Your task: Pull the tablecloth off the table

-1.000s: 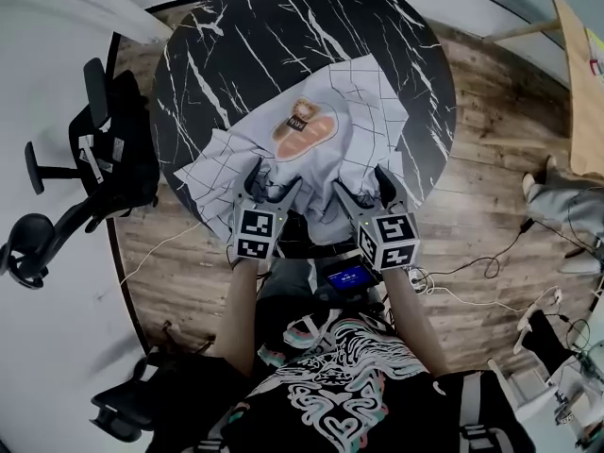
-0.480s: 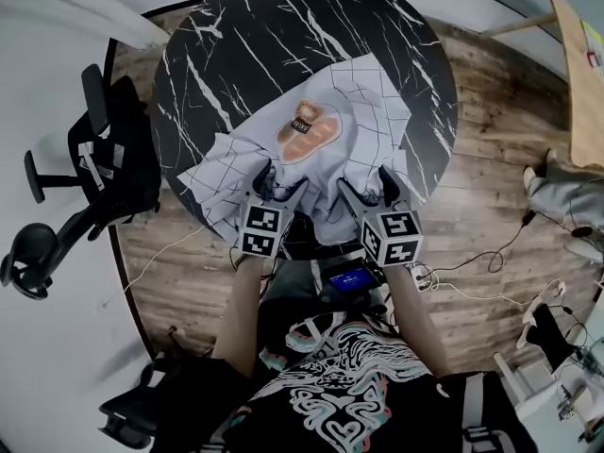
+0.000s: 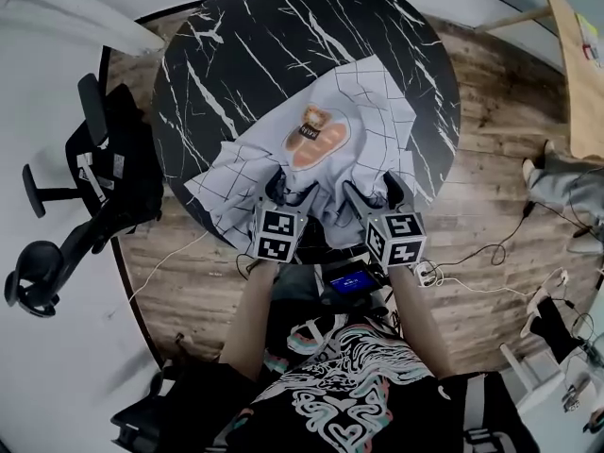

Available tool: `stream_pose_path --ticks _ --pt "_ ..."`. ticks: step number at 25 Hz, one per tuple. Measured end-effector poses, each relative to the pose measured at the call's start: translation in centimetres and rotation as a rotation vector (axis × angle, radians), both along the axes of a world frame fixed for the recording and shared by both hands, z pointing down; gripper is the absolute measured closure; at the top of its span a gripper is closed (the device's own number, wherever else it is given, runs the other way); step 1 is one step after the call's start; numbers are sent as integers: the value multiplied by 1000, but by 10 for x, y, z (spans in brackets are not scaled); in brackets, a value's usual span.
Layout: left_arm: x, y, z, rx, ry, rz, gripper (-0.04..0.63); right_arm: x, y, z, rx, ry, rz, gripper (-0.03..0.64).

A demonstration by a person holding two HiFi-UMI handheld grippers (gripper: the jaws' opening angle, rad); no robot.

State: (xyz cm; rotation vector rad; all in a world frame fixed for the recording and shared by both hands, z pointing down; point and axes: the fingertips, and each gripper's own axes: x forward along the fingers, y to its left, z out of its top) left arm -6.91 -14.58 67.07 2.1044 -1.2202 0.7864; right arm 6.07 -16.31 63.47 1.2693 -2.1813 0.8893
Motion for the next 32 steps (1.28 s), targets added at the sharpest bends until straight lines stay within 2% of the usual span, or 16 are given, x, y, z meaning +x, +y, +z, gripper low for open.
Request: stream_pose_path --ticks 7,18,23,25,28,32 --pt "4 1 3 -38 66 23 258 0 -1 2 -1 18 36 270" --pt "7 -3 7 -46 55 33 261 -11 -5 7 -2 37 3 305" --pt "7 -4 8 -46 46 31 272 -18 -4 7 27 17 -18 378" --pt "8 -3 7 -41 41 40 292 -20 -3 7 38 16 -29 407" --pt "11 -4 6 -28 32 61 324 -24 -4 5 83 26 -53 485" --pt "14 -1 7 -19 30 94 374 -25 -2 5 106 39 -58 517"
